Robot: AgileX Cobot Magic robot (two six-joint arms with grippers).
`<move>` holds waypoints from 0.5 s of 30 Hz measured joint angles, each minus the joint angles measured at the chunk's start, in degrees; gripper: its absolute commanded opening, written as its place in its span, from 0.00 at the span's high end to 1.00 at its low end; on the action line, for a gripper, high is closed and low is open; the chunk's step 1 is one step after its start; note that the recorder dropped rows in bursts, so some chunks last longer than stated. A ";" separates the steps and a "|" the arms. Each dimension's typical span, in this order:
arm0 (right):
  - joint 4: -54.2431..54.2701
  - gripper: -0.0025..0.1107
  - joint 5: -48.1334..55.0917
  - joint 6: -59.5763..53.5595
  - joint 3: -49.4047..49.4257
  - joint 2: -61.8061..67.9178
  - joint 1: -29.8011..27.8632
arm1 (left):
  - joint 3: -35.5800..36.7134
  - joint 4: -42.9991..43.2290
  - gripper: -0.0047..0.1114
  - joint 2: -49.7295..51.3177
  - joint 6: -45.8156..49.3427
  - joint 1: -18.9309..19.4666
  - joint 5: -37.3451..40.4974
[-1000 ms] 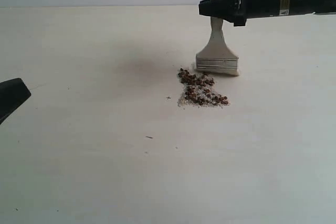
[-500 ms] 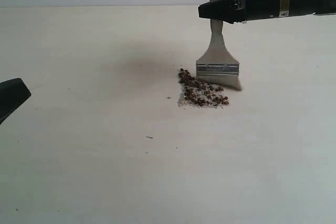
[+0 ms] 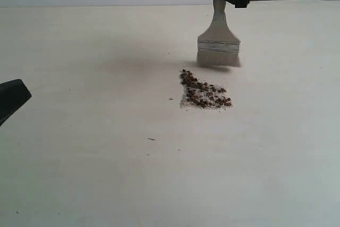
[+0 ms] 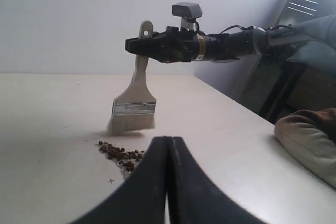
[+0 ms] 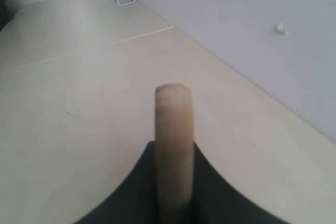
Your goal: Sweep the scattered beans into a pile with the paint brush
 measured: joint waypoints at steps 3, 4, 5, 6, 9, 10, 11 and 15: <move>0.91 0.98 0.09 -2.37 -1.02 0.00 0.09 | 0.00 0.00 0.96 0.00 0.00 0.00 0.00; 1.46 0.98 0.09 -3.30 -1.14 0.00 0.09 | 0.00 0.00 0.96 0.00 0.00 0.00 0.00; 1.81 0.98 0.22 -4.11 -1.23 0.00 0.20 | 0.00 0.00 0.96 0.00 0.00 0.00 0.00; 2.28 0.98 0.22 -5.18 -1.23 0.00 0.49 | 0.00 0.00 0.96 0.00 0.00 0.00 0.00; 2.93 0.98 0.22 -8.92 -1.23 0.00 2.30 | 0.00 0.00 0.96 0.00 0.00 0.00 0.00; 2.94 0.98 0.22 -10.07 -1.23 0.00 2.97 | 0.00 0.00 0.96 0.00 0.00 0.00 0.00; 3.02 0.98 0.22 -10.85 -1.23 0.09 3.85 | 0.00 0.00 0.96 0.00 0.00 0.00 0.00; 3.02 0.98 0.22 -12.83 -1.23 0.09 6.97 | 0.00 0.00 0.96 0.00 0.00 0.00 0.00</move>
